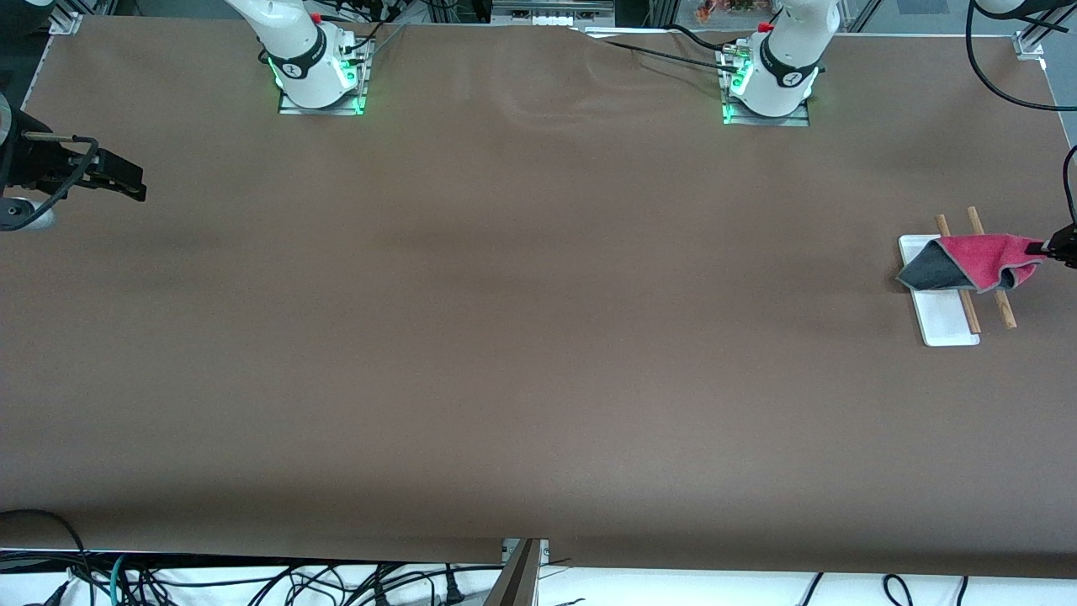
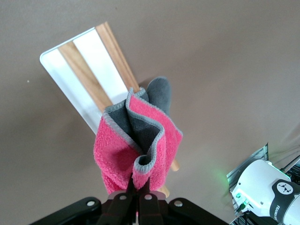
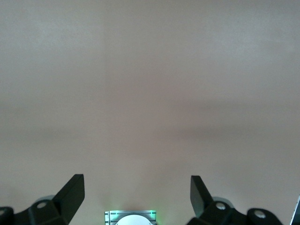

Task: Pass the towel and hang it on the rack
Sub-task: 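Lower the towel onto the dowels and open the left gripper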

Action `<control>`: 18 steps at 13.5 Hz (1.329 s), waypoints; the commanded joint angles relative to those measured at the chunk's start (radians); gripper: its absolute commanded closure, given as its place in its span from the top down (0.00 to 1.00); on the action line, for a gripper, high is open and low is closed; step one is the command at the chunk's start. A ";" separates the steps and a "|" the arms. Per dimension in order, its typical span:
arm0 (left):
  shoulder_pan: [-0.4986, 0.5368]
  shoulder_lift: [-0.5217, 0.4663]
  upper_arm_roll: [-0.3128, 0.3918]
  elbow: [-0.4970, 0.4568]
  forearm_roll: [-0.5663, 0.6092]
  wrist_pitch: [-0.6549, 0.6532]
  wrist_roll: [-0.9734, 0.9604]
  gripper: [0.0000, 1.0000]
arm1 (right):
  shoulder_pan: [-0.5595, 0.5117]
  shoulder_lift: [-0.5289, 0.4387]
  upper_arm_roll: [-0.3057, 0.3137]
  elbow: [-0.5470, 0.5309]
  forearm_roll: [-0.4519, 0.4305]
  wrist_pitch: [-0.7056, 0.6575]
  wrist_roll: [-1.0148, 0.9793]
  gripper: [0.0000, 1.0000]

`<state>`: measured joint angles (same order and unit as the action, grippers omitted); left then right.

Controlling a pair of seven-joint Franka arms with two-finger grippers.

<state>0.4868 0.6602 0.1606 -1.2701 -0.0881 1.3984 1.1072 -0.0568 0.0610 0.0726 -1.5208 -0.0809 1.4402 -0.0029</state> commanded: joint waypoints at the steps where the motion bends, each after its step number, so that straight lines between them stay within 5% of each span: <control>1: 0.009 0.016 0.004 0.038 0.027 -0.018 0.000 0.02 | -0.011 -0.006 0.007 -0.002 0.021 0.000 0.001 1.00; 6: 0.041 0.021 0.010 0.035 0.030 -0.010 0.111 0.06 | -0.011 -0.007 0.009 -0.002 0.029 0.000 0.004 1.00; 7: 0.041 0.025 0.010 0.031 0.031 -0.009 0.105 0.47 | -0.011 -0.007 0.009 -0.002 0.029 0.000 0.004 1.00; 8: 0.050 0.038 0.010 0.032 0.028 -0.007 0.103 0.99 | -0.009 -0.007 0.009 -0.002 0.029 0.000 0.004 1.00; 18: 0.075 0.022 0.045 0.112 0.033 0.018 0.114 1.00 | -0.011 -0.007 0.009 -0.002 0.036 0.000 0.004 1.00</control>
<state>0.5582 0.6886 0.2001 -1.2202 -0.0870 1.4322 1.1951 -0.0568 0.0610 0.0730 -1.5208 -0.0638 1.4407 -0.0029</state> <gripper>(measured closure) 0.000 0.000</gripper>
